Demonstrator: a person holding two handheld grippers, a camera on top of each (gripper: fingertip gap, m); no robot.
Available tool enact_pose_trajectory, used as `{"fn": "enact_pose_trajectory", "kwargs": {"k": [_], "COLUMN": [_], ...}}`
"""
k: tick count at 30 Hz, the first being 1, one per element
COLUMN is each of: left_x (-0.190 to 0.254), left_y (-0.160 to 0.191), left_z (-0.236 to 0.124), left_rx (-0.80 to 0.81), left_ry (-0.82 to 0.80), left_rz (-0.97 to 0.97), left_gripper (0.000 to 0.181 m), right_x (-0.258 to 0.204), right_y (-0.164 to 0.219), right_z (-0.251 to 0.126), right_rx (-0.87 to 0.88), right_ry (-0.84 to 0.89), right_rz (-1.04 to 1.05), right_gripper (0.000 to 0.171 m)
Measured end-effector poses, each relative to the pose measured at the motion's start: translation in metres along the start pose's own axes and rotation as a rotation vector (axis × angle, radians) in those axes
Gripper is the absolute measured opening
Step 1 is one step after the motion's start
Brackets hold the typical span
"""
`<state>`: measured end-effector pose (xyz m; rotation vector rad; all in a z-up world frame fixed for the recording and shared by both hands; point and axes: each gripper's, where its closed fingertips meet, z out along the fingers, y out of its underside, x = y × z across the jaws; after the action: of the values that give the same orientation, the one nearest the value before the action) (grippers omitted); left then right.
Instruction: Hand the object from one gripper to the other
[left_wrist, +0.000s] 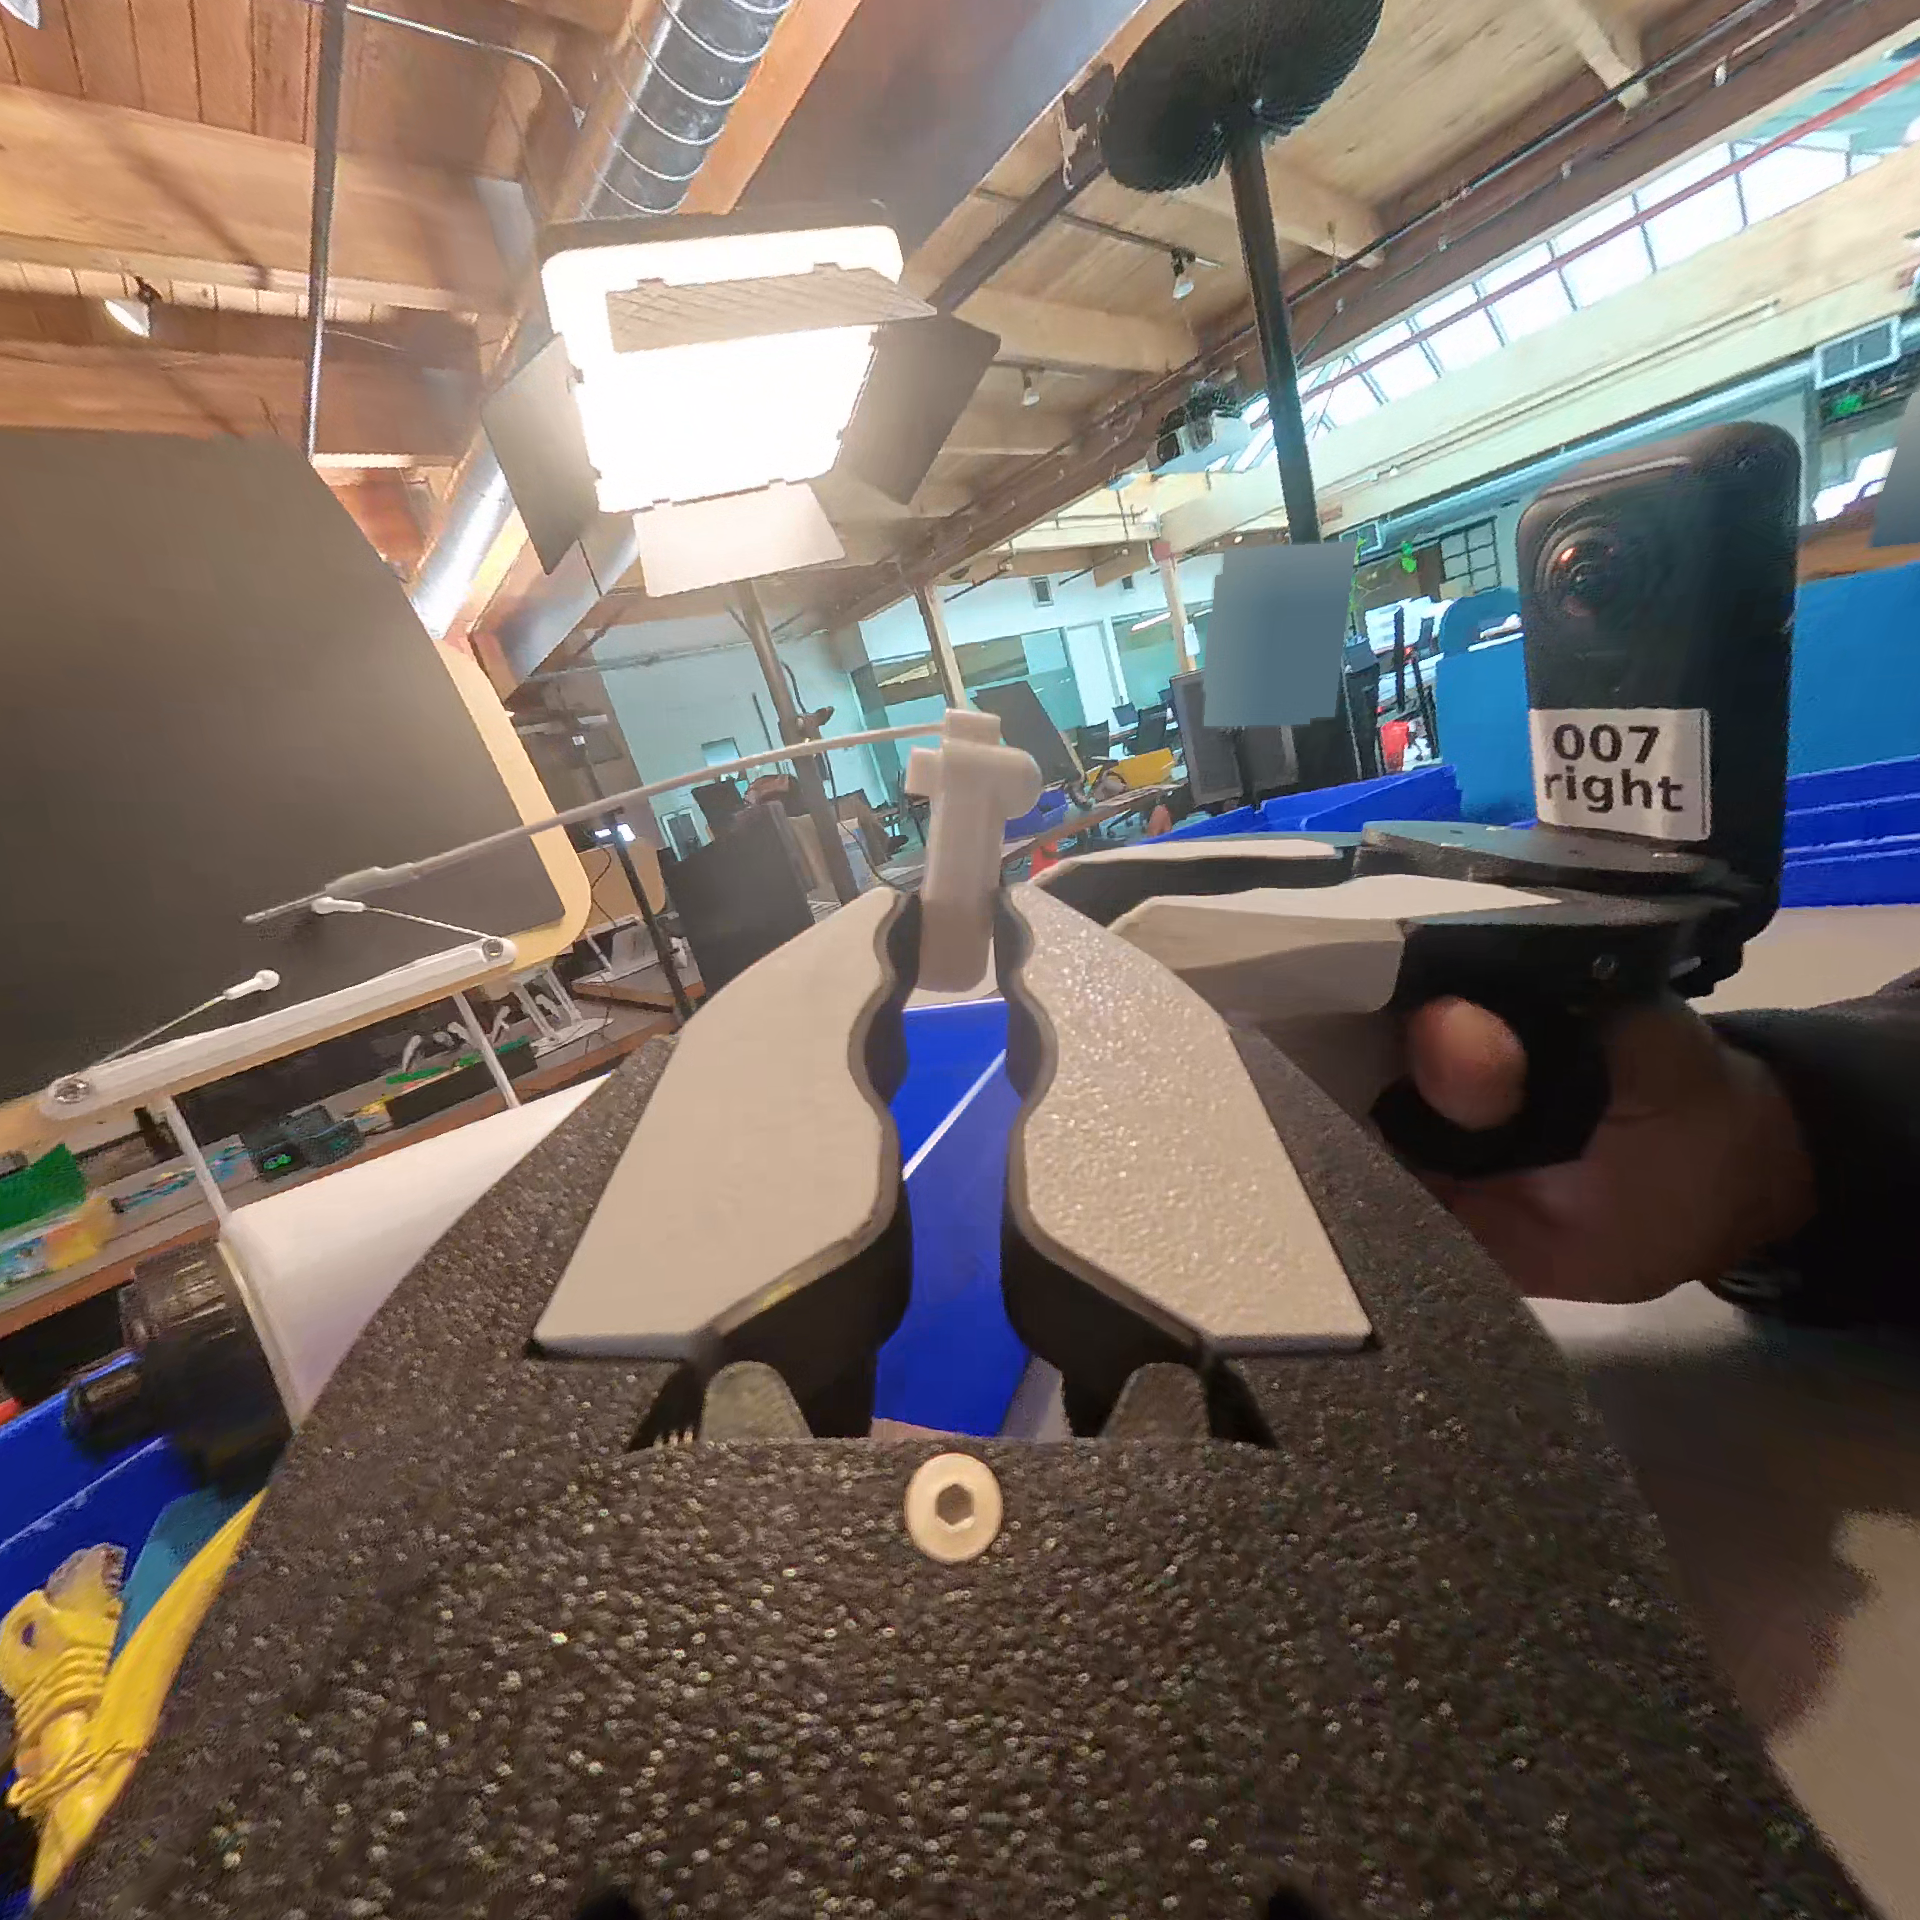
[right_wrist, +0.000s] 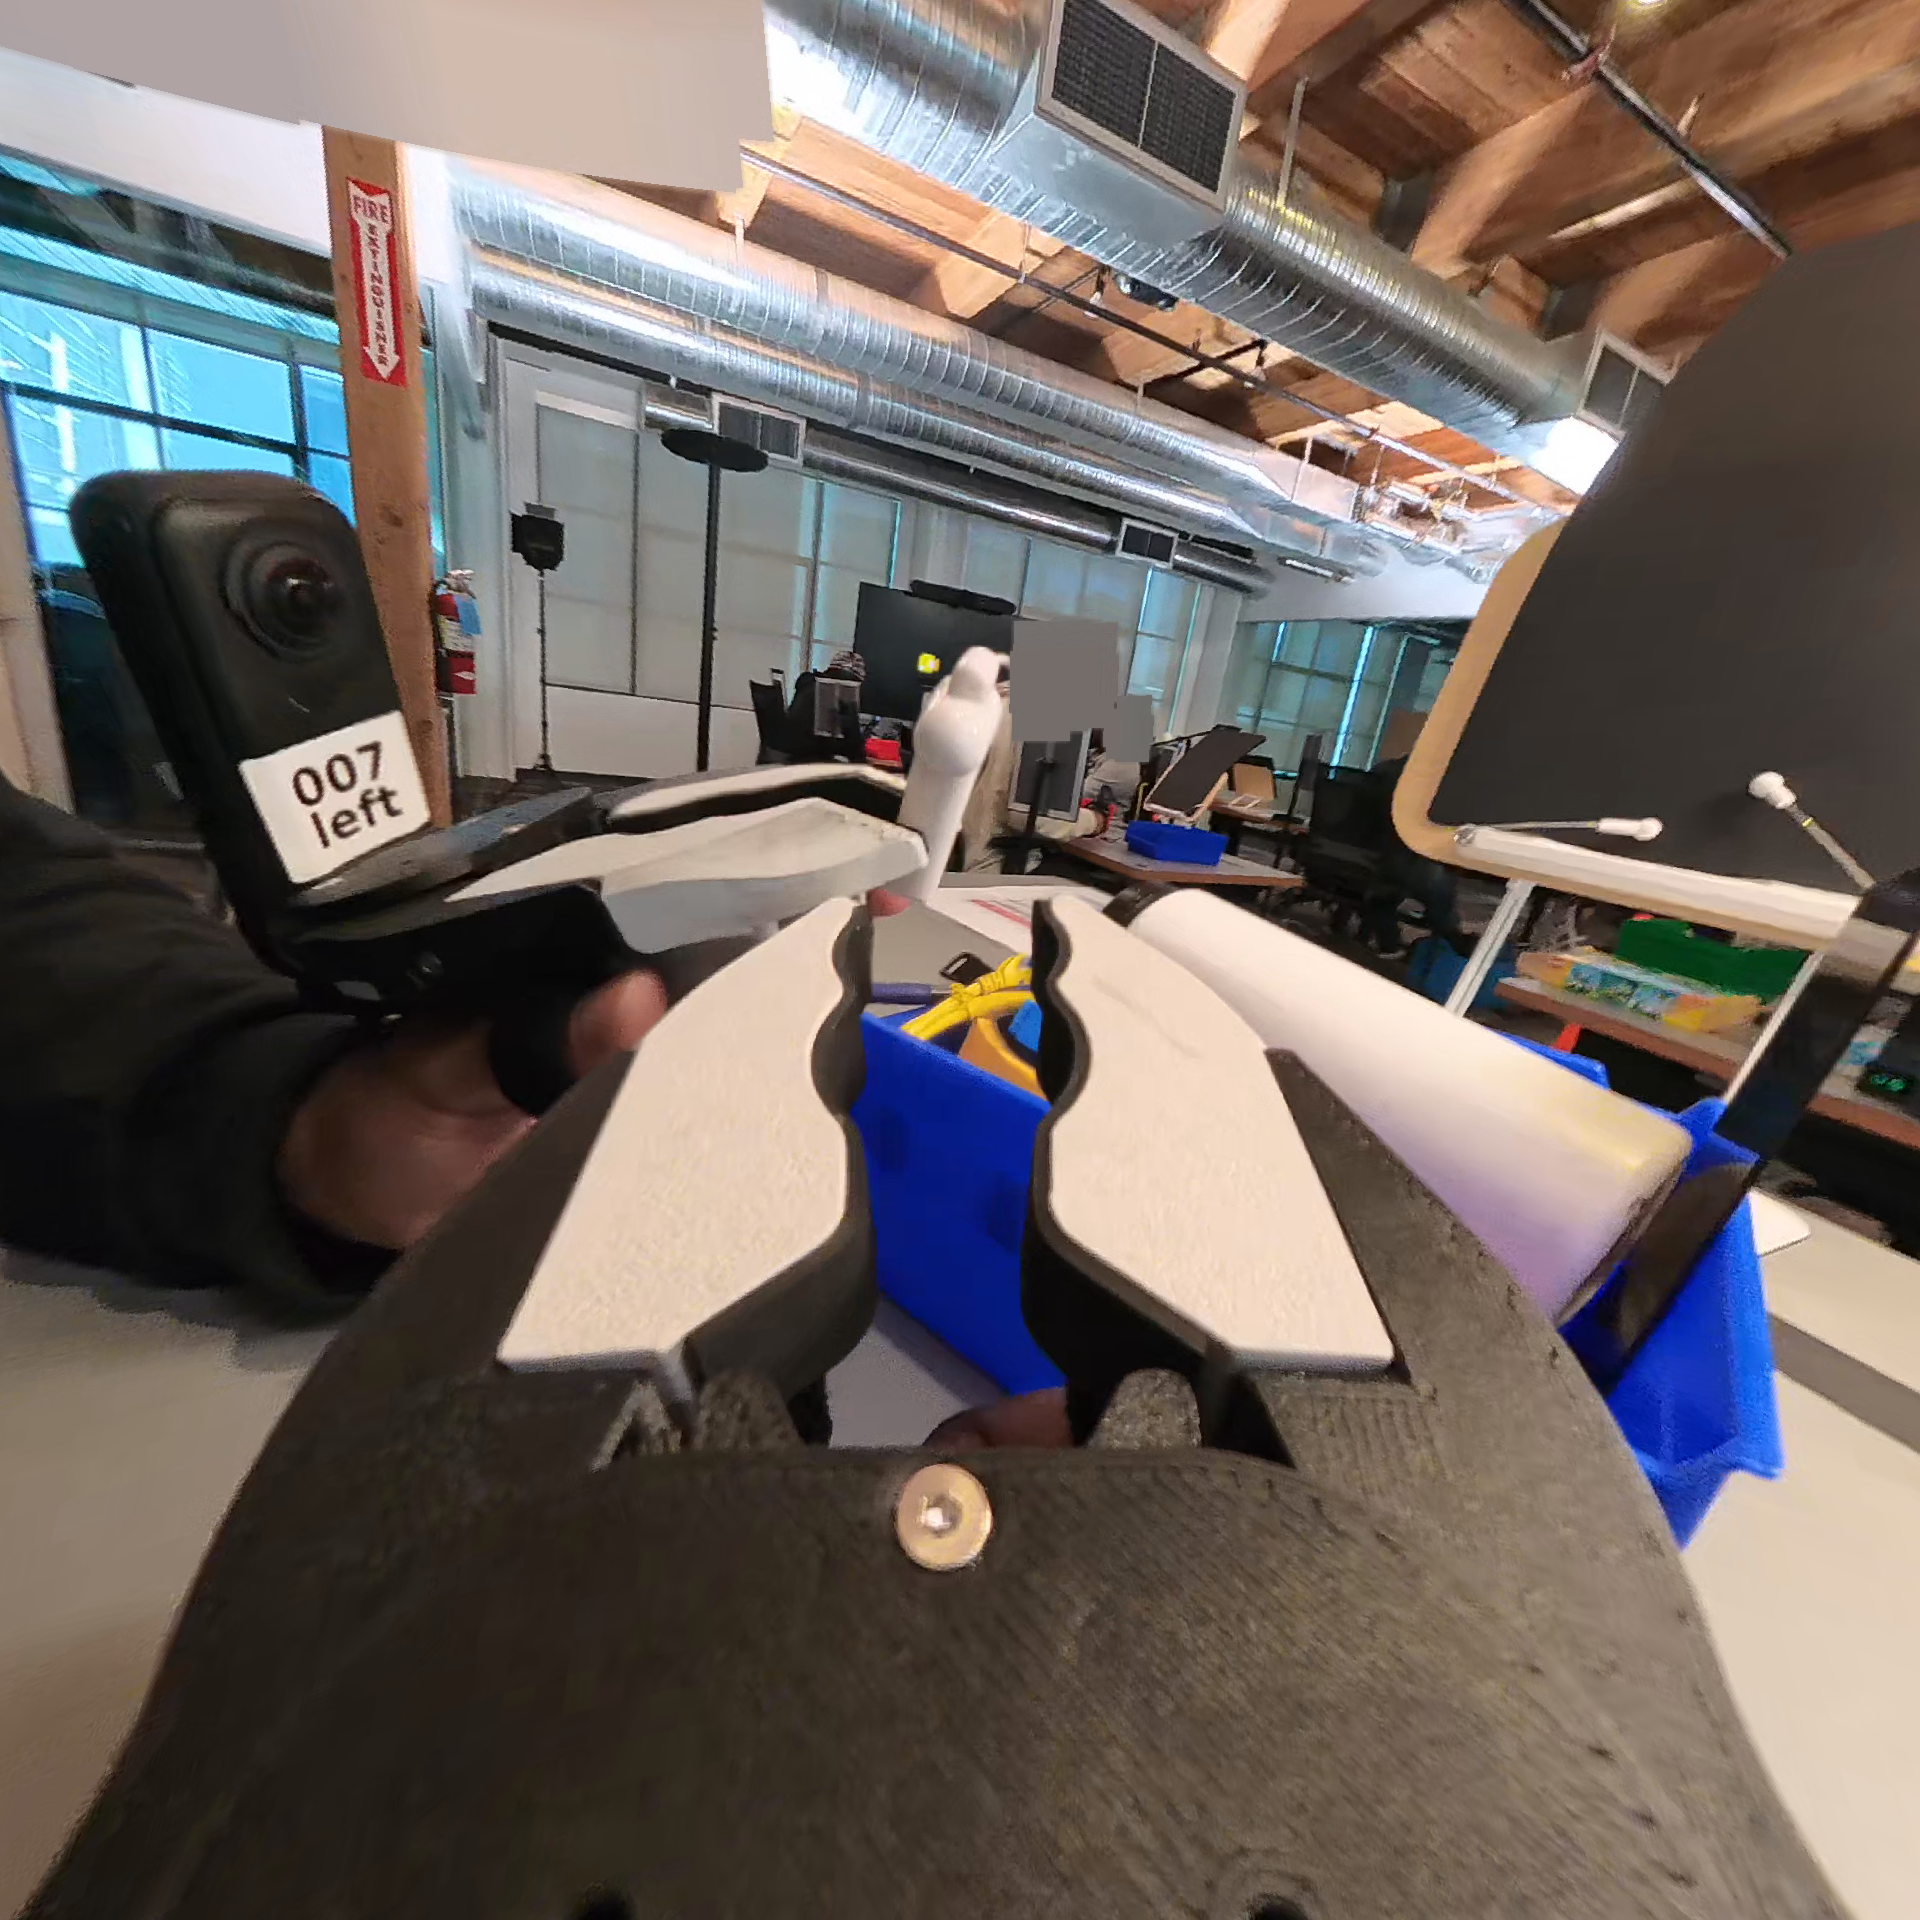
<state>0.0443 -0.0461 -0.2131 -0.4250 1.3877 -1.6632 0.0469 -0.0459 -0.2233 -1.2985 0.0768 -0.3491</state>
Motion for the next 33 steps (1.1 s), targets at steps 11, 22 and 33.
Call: {"fn": "enact_pose_trajectory", "kwargs": {"k": [11, 22, 33], "left_x": [0.002, 0.023, 0.027], "left_y": [0.029, 0.03, 0.011], "left_z": [0.006, 0.005, 0.002], "left_rx": [-0.111, -0.092, -0.041], "left_ry": [0.009, 0.122, 0.518], "left_rz": [0.143, 0.16, -0.647], "left_gripper": [0.014, 0.026, 0.056], "right_x": [0.009, 0.011, -0.008], "right_y": [0.001, 0.011, 0.016], "right_z": [-0.011, -0.009, -0.035], "right_rx": [0.034, -0.046, -0.112], "right_ry": [-0.056, -0.033, -0.234], "right_rz": [0.208, 0.097, -0.168], "right_gripper": [0.034, 0.014, 0.013]}}
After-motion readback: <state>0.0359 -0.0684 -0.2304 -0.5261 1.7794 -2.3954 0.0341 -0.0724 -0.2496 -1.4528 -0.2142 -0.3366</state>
